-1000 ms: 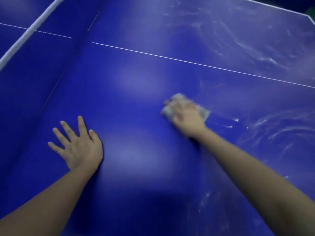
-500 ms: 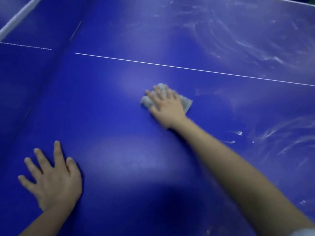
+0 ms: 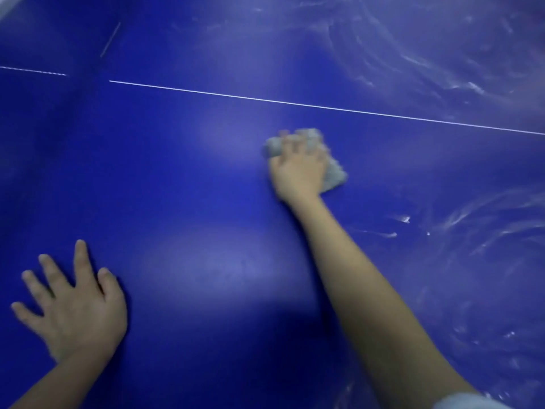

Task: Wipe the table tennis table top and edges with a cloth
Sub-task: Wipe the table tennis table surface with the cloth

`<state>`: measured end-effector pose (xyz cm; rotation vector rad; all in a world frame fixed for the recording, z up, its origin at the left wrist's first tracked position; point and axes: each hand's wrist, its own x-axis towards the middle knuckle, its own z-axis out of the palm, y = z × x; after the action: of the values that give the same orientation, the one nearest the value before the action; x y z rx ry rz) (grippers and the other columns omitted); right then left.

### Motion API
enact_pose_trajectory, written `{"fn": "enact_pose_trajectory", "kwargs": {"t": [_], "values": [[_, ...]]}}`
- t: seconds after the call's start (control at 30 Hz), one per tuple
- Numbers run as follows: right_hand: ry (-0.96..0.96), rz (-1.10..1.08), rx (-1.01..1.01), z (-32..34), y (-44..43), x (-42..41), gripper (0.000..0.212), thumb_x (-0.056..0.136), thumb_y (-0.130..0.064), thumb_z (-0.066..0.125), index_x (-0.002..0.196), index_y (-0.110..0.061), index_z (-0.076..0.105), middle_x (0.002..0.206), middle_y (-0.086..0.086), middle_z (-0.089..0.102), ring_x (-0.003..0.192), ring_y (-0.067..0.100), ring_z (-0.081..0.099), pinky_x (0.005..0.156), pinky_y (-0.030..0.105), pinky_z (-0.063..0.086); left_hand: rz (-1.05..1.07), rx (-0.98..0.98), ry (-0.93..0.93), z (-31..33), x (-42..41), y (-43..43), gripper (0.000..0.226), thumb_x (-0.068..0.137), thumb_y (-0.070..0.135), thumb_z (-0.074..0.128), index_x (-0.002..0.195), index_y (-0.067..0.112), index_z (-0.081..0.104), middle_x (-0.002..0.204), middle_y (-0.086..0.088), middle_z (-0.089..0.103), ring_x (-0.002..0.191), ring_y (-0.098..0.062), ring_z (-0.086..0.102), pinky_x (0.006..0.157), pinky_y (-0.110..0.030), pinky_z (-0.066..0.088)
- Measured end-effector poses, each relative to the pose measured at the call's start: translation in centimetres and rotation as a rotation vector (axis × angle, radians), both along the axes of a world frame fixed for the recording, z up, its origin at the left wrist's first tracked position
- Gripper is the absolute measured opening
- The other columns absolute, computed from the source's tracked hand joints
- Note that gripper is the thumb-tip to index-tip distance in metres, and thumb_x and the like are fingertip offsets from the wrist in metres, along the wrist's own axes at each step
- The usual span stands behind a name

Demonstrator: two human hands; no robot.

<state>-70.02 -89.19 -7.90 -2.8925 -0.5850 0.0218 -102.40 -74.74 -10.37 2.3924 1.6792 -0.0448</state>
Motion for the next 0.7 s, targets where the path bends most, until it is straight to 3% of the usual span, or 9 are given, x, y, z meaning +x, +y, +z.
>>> {"fn": "enact_pose_trajectory", "kwargs": {"t": [0.07,0.13,0.2,0.33,0.4,0.47,0.57,0.63,0.7], "values": [[-0.024,0.37,-0.027,-0.2,1.2,-4.2,0.054,0.093,-0.035,0.037,0.146,-0.029,0.031,0.156,0.004,0.025,0.141,0.035,0.017,0.113,0.049,0.01,0.004,0.006,0.007,-2.2,-1.0,1.3,0.054,0.091,0.062,0.009,0.143,0.053,-0.004,0.152,-0.001,0.019,0.129,-0.044,0.034,0.098,-0.067,0.032],[-0.016,0.568,-0.074,0.2,-0.7,-3.3,0.053,0.094,-0.038,0.038,0.146,-0.033,0.03,0.156,0.0,0.025,0.142,0.032,0.017,0.113,0.047,0.012,0.03,0.009,-0.021,-5.1,-2.0,3.1,0.054,0.089,0.066,0.01,0.141,0.055,-0.003,0.151,0.002,0.023,0.129,-0.041,0.038,0.096,-0.065,0.035],[-0.023,0.448,-0.08,0.4,-4.7,0.0,0.052,0.095,-0.036,0.039,0.146,-0.032,0.031,0.156,0.0,0.025,0.142,0.031,0.019,0.113,0.044,0.015,0.056,0.031,-0.043,-6.3,-2.4,3.8,0.054,0.089,0.067,0.01,0.141,0.057,-0.002,0.151,0.0,0.026,0.128,-0.041,0.04,0.094,-0.065,0.036],[0.031,-0.104,-0.102,1.3,-16.3,5.1,0.051,0.098,-0.034,0.032,0.148,-0.032,0.024,0.158,0.003,0.018,0.143,0.034,0.015,0.113,0.047,0.016,0.008,0.066,-0.017,-2.8,-0.4,1.5,0.053,0.089,0.064,0.005,0.14,0.057,-0.006,0.15,-0.004,0.024,0.129,-0.044,0.035,0.098,-0.069,0.028],[0.045,-0.107,-0.142,1.5,-18.2,1.7,0.052,0.098,-0.033,0.033,0.149,-0.033,0.021,0.159,0.003,0.015,0.143,0.036,0.013,0.113,0.049,0.017,-0.028,0.046,-0.047,-1.0,0.5,0.7,0.053,0.089,0.061,0.004,0.142,0.052,-0.001,0.154,-0.007,0.017,0.134,-0.045,0.025,0.103,-0.068,0.022],[0.03,0.132,-0.164,1.2,-17.7,-5.8,0.053,0.096,-0.032,0.04,0.147,-0.033,0.027,0.157,0.004,0.022,0.142,0.039,0.018,0.111,0.052,0.02,-0.054,0.042,-0.087,-0.5,0.7,0.3,0.057,0.088,0.057,0.004,0.143,0.044,0.006,0.156,-0.013,0.01,0.139,-0.044,0.014,0.106,-0.068,0.014],[-0.03,0.694,-0.149,0.8,-17.8,-21.0,0.059,0.079,-0.035,0.045,0.137,-0.032,0.047,0.145,0.004,0.045,0.133,0.046,0.035,0.101,0.061,0.031,-0.064,0.041,-0.083,0.8,1.1,-0.6,0.059,0.091,0.048,0.012,0.147,0.031,0.011,0.156,-0.017,0.005,0.142,-0.04,0.003,0.109,-0.065,0.004],[0.087,0.938,-0.18,0.9,-19.2,-28.3,0.065,0.075,-0.041,0.04,0.14,-0.037,0.04,0.147,-0.002,0.041,0.137,0.042,0.03,0.104,0.06,0.025,-0.076,0.034,-0.058,1.9,1.3,-1.4,0.055,0.096,0.04,0.018,0.149,0.026,0.012,0.157,-0.017,0.003,0.143,-0.038,-0.002,0.111,-0.061,-0.003],[0.114,1.053,-0.19,1.4,-20.1,-28.5,0.064,0.077,-0.042,0.04,0.14,-0.037,0.038,0.148,-0.003,0.039,0.138,0.037,0.031,0.106,0.056,0.024,-0.081,0.008,-0.057,2.5,1.6,-1.6,0.055,0.097,0.038,0.022,0.15,0.024,0.012,0.157,-0.017,0.001,0.143,-0.037,-0.005,0.112,-0.059,-0.005]]}}
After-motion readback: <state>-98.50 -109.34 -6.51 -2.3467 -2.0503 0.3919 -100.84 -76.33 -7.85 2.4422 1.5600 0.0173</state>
